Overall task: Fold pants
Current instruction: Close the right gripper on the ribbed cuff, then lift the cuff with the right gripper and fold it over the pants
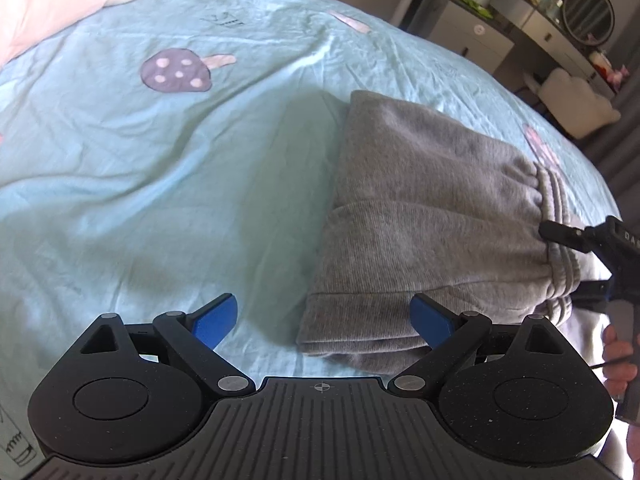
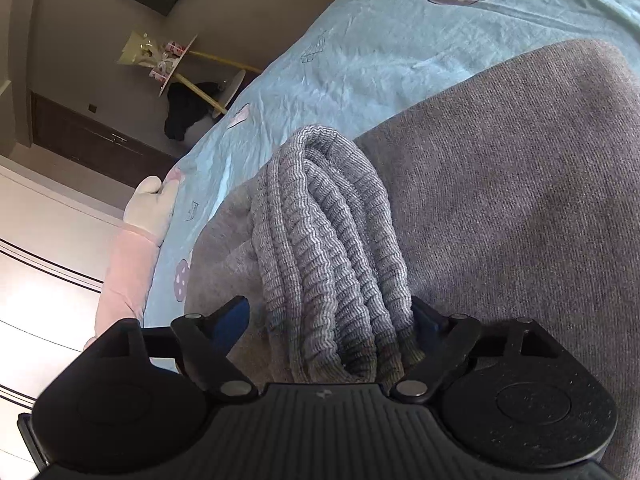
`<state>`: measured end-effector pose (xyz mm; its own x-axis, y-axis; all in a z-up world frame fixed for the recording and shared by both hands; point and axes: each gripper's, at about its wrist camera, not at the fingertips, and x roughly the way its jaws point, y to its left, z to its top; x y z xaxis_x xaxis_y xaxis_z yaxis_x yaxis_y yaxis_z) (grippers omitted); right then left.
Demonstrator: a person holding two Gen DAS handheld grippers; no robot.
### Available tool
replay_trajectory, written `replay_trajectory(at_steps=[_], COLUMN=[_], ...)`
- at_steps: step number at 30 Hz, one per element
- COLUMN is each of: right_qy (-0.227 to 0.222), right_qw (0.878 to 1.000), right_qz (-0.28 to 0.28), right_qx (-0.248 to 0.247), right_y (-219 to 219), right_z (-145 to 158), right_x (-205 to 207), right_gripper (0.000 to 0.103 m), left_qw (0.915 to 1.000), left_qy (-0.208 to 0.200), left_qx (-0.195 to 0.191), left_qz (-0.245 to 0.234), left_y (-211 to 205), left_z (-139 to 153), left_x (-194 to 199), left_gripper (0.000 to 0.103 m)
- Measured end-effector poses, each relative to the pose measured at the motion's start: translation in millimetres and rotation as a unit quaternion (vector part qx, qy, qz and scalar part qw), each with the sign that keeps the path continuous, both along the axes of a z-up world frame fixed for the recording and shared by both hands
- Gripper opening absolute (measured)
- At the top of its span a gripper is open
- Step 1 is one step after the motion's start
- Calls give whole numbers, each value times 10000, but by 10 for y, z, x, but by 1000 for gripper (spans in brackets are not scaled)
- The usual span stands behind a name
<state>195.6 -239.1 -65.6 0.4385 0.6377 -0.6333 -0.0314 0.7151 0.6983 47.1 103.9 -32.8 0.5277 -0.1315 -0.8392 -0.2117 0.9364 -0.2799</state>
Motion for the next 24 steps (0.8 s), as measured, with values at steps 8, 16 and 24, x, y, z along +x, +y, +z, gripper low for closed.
replay_trajectory(at_steps=[8, 16, 24], right_qy=[-783, -1612, -1666], right_qw=[9968, 9829, 9826], right_qz=[-165, -342, -442], right_qx=[82, 819, 698], right_y=[122, 99, -10], right_z=[526, 1160, 1305], right_x=[-300, -565, -696], right_gripper=[35, 34, 34], left_qw=[9976, 9891, 9831], left_qy=[-161, -33, -237], left_qx=[302, 746, 965], left_qz=[-601, -1267, -1540], left_y=[-205, -521, -924], left_z=[66, 73, 89], left_x=[-56, -40, -139], left_gripper=[98, 98, 98])
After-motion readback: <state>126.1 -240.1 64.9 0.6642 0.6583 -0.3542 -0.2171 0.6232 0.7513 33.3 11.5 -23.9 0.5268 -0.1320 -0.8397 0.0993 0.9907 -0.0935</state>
